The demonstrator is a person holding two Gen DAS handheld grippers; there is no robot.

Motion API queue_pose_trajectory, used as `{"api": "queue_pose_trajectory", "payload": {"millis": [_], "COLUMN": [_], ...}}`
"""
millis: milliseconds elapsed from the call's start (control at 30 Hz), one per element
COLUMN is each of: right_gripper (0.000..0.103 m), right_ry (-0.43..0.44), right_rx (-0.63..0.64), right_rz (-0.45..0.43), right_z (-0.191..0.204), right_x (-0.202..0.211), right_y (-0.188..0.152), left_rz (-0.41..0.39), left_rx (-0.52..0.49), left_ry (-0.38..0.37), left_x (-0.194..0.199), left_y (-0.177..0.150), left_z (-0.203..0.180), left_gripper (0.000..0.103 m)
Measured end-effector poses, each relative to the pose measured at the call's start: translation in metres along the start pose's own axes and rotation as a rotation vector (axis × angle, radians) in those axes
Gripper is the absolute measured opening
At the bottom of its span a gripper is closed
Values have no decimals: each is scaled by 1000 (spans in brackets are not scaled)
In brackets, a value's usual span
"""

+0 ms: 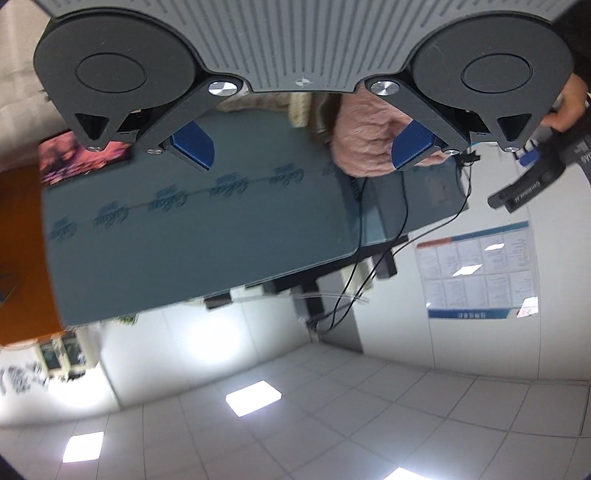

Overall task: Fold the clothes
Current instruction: 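Swing both tools toward the pink knit sweater on the side table, then grasp the pink sweater with the right gripper while the left gripper grasps another part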

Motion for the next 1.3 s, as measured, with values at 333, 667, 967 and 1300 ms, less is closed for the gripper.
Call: {"api": "queue_pose_trajectory", "payload": {"millis": [333, 667, 967, 1300], "right_gripper": [103, 77, 18, 17], "right_ry": [227, 198, 131, 162], "right_rx": [155, 271, 171, 35], "right_rz": [194, 334, 242, -3], "right_z": [103, 151, 110, 86], "right_x": [-96, -186, -184, -128], "right_y": [-68, -122, -94, -11], "left_rz": [236, 369, 438, 267], "left_rx": [375, 523, 374, -164], "left_ry": [-27, -165, -228, -168], "left_x": [-29, -64, -71, -44], "left_y": [-53, -89, -103, -86], "left_z": [72, 77, 39, -25], "left_gripper": [88, 45, 45, 18]}}
Point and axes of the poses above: each gripper's, at about its wrist camera, not at the fingertips, and x roughly against the way its jaws point, z to its left, y to its top, the point moved 10 cm from there along -x, roughly the way its jaws point, and after that the axes turned 4 degrees about -x, right-handed, at the moved point
